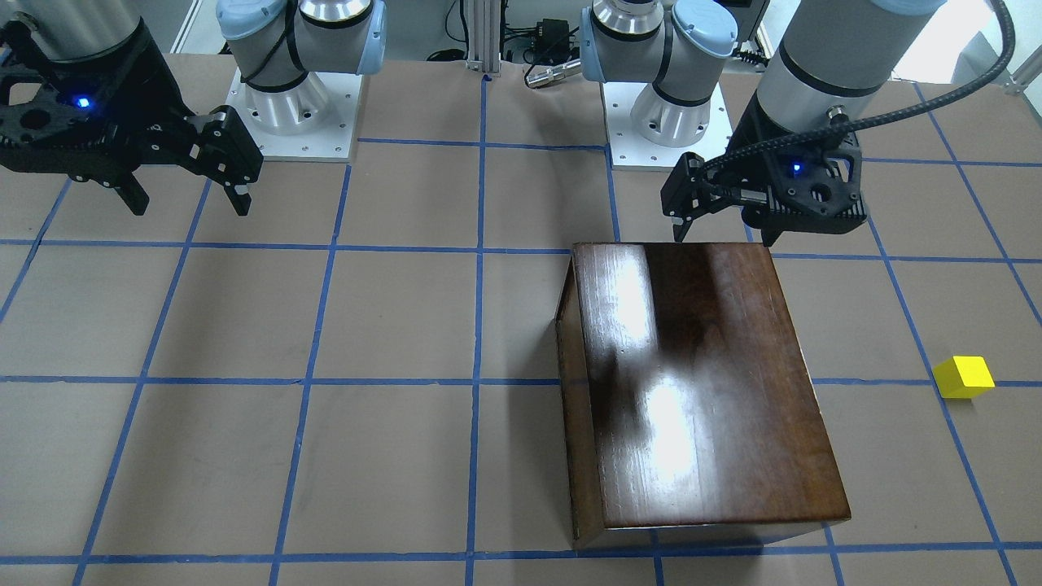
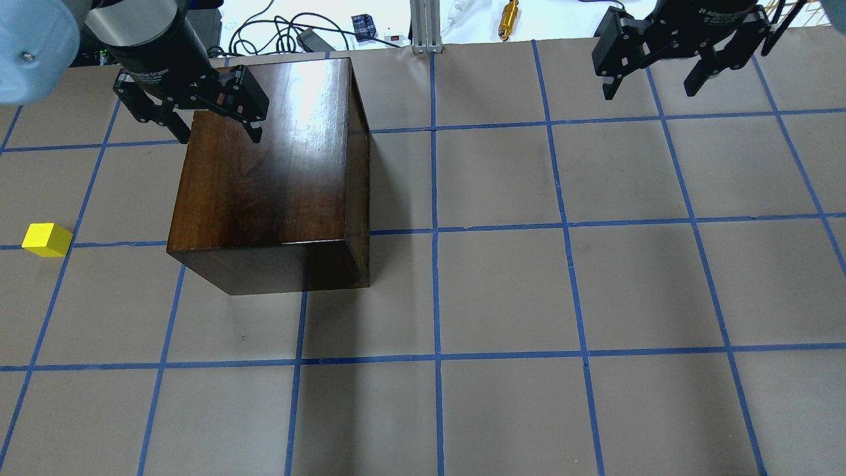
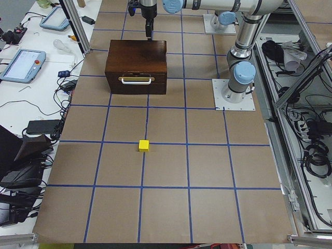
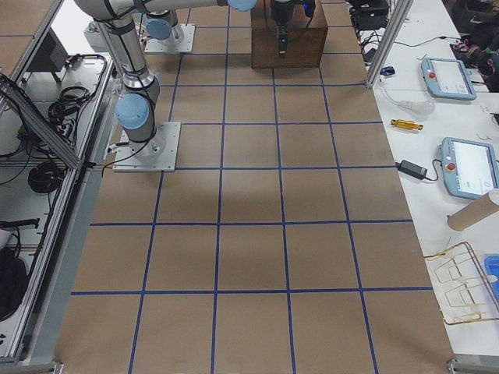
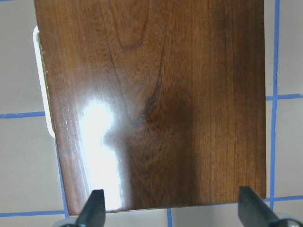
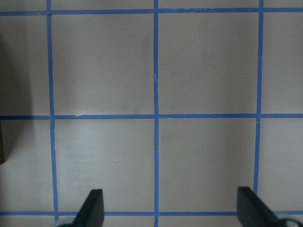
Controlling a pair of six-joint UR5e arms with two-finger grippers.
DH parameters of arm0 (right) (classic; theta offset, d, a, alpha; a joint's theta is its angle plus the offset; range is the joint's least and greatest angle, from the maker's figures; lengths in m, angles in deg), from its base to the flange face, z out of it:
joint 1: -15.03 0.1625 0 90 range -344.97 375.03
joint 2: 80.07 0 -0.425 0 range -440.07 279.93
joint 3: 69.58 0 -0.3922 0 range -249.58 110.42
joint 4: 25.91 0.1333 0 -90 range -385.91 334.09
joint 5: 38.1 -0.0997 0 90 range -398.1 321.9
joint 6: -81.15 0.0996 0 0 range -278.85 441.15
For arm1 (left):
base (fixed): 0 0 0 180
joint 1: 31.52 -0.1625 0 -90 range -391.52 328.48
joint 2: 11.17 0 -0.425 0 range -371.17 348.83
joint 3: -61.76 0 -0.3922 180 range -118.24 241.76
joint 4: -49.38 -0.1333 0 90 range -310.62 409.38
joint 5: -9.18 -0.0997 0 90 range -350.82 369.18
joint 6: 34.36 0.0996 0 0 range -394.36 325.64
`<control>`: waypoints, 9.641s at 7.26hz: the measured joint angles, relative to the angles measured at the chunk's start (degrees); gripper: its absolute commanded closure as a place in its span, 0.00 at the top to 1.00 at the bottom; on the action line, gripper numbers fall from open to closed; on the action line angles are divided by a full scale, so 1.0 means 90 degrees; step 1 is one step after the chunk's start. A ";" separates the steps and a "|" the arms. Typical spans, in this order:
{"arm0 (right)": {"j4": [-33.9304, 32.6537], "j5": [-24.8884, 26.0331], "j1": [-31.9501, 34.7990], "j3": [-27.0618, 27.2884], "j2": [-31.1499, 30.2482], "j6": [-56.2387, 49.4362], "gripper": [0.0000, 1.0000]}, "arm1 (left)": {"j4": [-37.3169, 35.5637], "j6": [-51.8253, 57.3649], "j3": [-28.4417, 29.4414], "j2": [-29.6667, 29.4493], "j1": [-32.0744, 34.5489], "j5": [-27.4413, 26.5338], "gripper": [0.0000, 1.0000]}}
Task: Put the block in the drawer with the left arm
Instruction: 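Move the left gripper off the cabinet top down toward the drawer handle, then align the left gripper with the white drawer handle and grasp it, then pull the drawer outward with the left gripper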
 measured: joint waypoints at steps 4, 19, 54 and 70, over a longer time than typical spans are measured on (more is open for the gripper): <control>0.0000 0.0002 -0.0004 0.0000 -0.0008 0.0000 1.00 | -0.0004 0.0134 0.0033 0.0012 -0.0135 0.0062 0.98; 0.0000 0.0008 -0.0003 0.0000 -0.0004 0.0000 1.00 | -0.0681 0.3231 -0.0232 -0.1722 -0.2833 0.1403 0.99; 0.0000 0.0002 -0.0003 0.0000 -0.0003 0.0000 1.00 | -0.1518 0.2821 -0.0515 -0.2171 -0.2998 0.1137 0.99; 0.0000 0.0010 0.0000 0.0000 0.0000 0.0000 1.00 | -0.1520 0.3343 -0.0340 -0.2289 -0.3698 0.1112 1.00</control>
